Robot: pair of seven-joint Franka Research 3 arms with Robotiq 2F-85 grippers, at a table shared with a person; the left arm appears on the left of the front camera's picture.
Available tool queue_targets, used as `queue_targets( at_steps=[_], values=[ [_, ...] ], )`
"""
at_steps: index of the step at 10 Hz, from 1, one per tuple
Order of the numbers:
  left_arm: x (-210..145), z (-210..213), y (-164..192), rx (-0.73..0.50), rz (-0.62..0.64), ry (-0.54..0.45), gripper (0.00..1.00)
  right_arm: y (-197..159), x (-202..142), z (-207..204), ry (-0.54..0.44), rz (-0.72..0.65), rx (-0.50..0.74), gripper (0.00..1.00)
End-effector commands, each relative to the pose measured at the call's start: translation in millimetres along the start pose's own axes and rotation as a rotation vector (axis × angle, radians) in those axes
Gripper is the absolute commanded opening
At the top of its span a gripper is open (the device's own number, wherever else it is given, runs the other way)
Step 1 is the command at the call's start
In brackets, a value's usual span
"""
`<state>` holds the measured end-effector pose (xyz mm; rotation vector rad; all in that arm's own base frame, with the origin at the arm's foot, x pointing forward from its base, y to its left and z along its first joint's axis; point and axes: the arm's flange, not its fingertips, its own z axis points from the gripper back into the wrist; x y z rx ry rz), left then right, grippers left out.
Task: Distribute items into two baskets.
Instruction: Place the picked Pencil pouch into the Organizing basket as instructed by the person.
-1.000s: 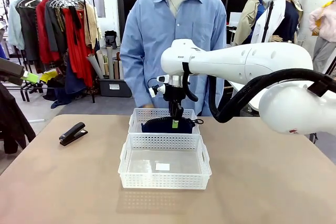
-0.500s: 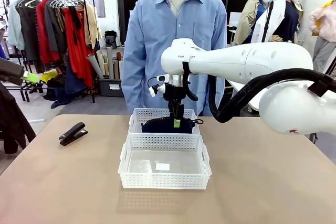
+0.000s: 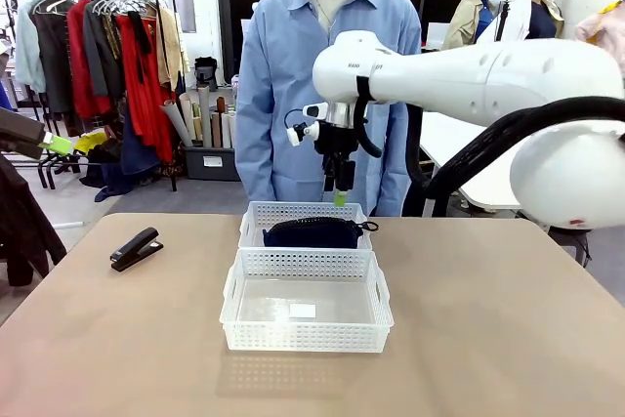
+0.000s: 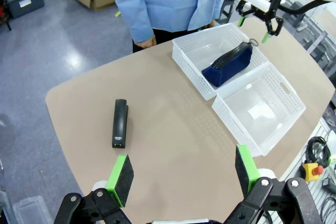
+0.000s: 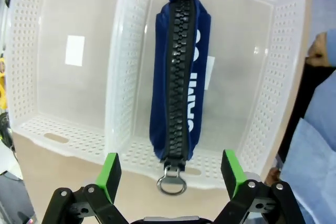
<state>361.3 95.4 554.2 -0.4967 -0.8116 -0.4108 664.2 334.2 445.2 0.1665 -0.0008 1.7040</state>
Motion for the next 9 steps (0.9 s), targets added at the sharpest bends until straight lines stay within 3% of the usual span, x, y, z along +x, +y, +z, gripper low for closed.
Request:
queue_targets(
  at_steps=[1, 6, 7, 9],
  values=[
    [0, -1, 1, -0.015, -0.006, -0.019, 1.0, 45, -18, -4, -0.048, -0.006, 0.001, 1.0],
    [0, -1, 1, -0.015, -0.006, -0.019, 1.0, 91, -39, 13, -0.077, -0.044, -0.059, 1.0],
    [0, -1, 1, -0.015, -0.006, -0.019, 1.0, 52, -23, 17, -0.038, -0.039, -0.021, 1.0],
    [0, -1, 1, -0.015, -0.006, -0.019, 1.0, 52, -23, 17, -0.038, -0.039, -0.021, 1.0]
  ],
)
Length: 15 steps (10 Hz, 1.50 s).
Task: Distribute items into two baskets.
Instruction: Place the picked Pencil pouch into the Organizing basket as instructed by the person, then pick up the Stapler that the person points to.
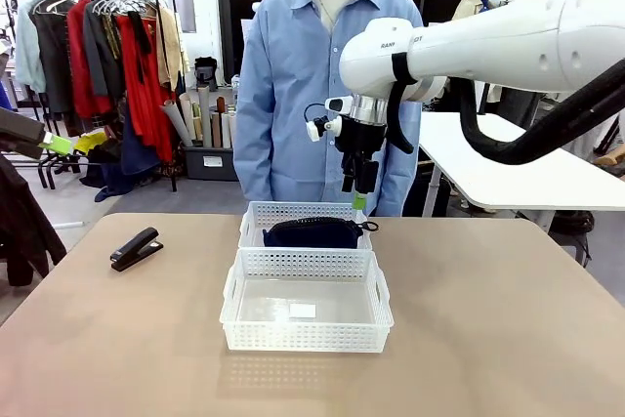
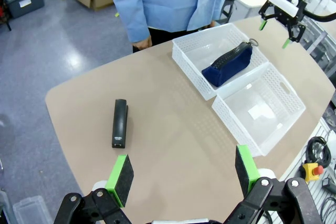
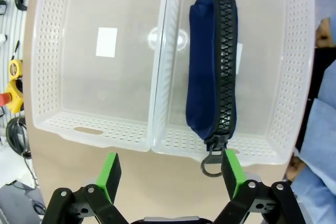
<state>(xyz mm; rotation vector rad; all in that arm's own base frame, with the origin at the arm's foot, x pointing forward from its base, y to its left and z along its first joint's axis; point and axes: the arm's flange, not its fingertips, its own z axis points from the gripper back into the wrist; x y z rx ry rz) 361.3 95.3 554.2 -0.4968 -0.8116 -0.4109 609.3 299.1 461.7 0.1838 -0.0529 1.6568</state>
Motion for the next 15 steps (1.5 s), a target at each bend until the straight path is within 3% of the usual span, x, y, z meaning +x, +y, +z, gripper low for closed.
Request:
queue_targets(
  at_steps=[1, 13, 15],
  values=[
    [0, -1, 1, -0.015, -0.006, -0.018, 1.0, -9, 3, 3, 0.007, 0.004, 0.005, 1.0],
    [0, -1, 1, -0.015, -0.006, -0.018, 1.0, -7, 2, 0, -0.006, 0.003, 0.004, 1.0],
    [0, -1, 1, -0.015, -0.006, -0.018, 1.0, 20, -43, 27, -0.112, -0.151, -0.037, 1.0]
  ],
)
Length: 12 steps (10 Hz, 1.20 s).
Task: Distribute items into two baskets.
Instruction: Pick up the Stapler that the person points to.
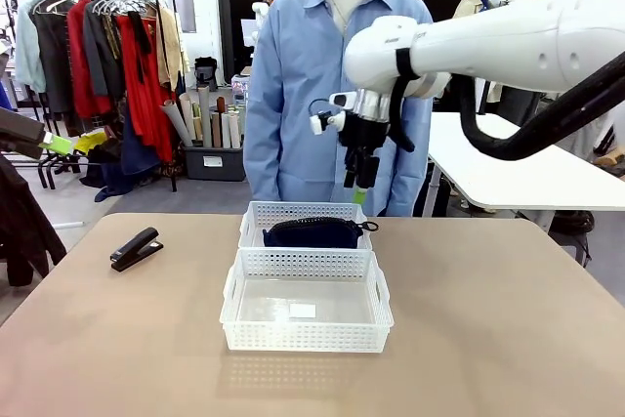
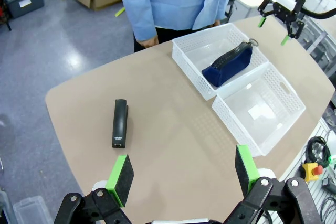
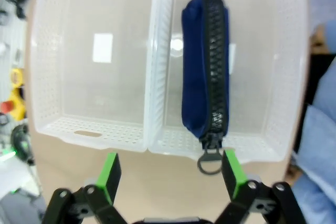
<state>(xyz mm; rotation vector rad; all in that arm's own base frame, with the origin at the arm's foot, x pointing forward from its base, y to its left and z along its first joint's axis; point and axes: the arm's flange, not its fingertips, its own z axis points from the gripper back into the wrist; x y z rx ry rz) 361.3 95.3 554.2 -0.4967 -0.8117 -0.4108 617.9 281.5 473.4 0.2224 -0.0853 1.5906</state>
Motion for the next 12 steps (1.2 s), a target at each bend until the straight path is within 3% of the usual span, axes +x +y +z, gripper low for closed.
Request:
queue_targets(
  at_steps=[1, 8, 12],
  values=[
    [0, -1, 1, -0.015, -0.006, -0.018, 1.0, 38, -50, 29, -0.141, -0.126, -0.054, 1.0],
    [0, -1, 1, -0.015, -0.006, -0.018, 1.0, 154, -213, 111, -0.369, -0.488, -0.156, 1.0],
    [0, -1, 1, -0.015, -0.006, -0.018, 1.0, 199, -320, 122, -0.554, -0.645, -0.134, 1.0]
  ],
)
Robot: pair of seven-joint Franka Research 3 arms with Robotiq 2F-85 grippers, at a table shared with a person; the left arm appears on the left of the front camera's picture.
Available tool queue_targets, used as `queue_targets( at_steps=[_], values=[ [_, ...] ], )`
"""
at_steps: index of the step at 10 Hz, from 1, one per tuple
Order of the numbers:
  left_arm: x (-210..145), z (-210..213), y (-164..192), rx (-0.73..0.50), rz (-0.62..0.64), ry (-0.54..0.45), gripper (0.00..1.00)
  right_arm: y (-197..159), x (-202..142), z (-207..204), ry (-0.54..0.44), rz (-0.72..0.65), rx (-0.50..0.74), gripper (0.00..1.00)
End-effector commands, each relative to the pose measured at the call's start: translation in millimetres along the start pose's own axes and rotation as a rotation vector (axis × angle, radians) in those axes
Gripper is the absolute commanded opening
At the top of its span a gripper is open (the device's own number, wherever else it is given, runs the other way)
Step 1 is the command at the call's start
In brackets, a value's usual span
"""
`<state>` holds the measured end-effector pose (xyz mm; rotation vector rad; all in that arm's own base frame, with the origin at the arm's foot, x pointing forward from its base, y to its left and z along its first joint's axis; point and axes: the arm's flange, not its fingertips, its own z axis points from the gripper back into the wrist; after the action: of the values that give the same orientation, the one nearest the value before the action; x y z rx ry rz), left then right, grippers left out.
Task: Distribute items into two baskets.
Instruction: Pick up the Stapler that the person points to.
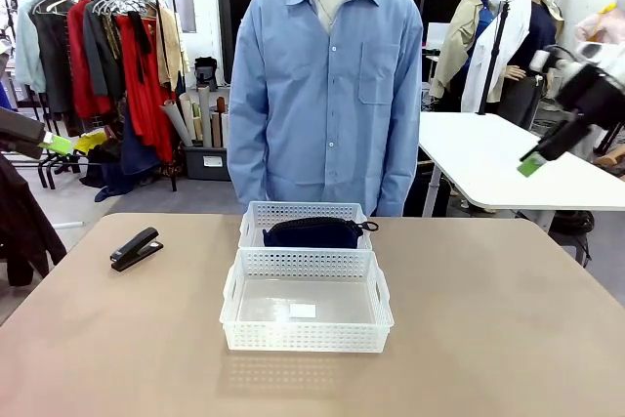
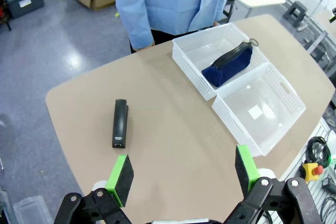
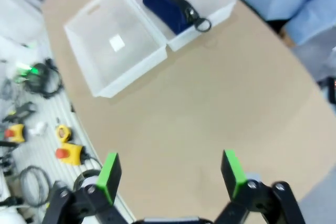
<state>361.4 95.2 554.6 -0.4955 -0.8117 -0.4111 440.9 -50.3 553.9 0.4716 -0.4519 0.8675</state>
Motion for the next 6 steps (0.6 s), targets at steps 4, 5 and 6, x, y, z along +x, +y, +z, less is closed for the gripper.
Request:
queue_targets(
  at_steps=[4, 5, 6],
  values=[
    [0, -1, 1, -0.016, -0.005, -0.019, 1.0, -24, -76, 25, -0.188, -0.099, 0.04, 1.0],
    [0, -1, 1, -0.016, -0.005, -0.019, 1.0, -20, -87, 27, -0.197, -0.111, 0.029, 1.0],
    [0, -1, 1, -0.016, -0.005, -0.019, 1.0, -14, -96, 27, -0.21, -0.119, 0.019, 1.0]
  ],
)
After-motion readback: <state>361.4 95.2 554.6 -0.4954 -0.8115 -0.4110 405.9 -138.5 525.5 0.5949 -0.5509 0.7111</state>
